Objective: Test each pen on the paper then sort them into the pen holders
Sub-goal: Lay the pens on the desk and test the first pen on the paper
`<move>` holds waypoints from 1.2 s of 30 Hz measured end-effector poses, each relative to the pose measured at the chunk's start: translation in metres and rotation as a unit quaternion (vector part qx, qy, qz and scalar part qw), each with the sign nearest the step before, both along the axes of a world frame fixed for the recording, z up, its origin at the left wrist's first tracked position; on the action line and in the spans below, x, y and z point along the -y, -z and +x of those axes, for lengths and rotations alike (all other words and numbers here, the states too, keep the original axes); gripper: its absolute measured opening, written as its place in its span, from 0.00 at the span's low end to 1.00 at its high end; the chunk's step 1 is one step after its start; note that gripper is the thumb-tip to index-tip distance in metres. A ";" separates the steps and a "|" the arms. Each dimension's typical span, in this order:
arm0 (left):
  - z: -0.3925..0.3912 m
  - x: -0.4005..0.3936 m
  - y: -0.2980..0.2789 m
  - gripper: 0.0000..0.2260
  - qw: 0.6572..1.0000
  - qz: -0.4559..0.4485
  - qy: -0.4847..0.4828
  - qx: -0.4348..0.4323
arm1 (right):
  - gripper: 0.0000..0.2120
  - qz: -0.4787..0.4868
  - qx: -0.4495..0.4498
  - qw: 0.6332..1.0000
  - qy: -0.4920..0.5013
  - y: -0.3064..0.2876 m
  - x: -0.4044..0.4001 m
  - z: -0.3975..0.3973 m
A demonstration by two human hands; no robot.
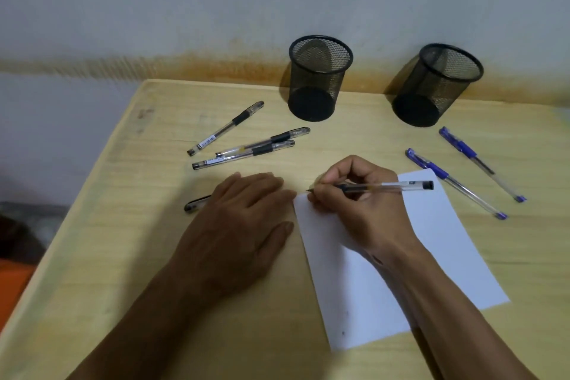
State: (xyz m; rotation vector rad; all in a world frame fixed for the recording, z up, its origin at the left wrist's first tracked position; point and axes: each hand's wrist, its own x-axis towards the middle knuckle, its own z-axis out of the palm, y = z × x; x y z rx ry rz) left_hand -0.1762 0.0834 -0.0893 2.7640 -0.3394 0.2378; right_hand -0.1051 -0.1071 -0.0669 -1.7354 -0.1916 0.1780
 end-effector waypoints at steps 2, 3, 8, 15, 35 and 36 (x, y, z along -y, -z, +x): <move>-0.001 0.000 0.001 0.19 1.000 0.001 0.008 0.004 | 0.03 -0.004 0.003 1.000 -0.003 0.003 0.000 0.001; -0.001 0.000 0.001 0.18 1.000 0.002 0.009 0.003 | 0.03 -0.008 0.006 1.000 -0.004 0.003 0.000 0.001; -0.001 0.001 0.000 0.18 1.000 -0.001 0.000 -0.007 | 0.07 -0.016 0.025 1.000 -0.009 0.005 0.002 0.003; -0.002 0.001 0.000 0.19 1.000 -0.020 0.002 -0.001 | 0.08 -0.053 0.080 0.995 -0.024 0.006 0.001 0.004; 0.000 0.001 -0.003 0.18 0.999 -0.043 -0.010 0.007 | 0.10 -0.053 0.081 0.995 -0.037 0.019 -0.005 0.013; 0.000 0.001 -0.003 0.18 0.999 -0.042 -0.010 0.008 | 0.10 -0.055 0.084 0.994 -0.040 0.018 -0.005 0.013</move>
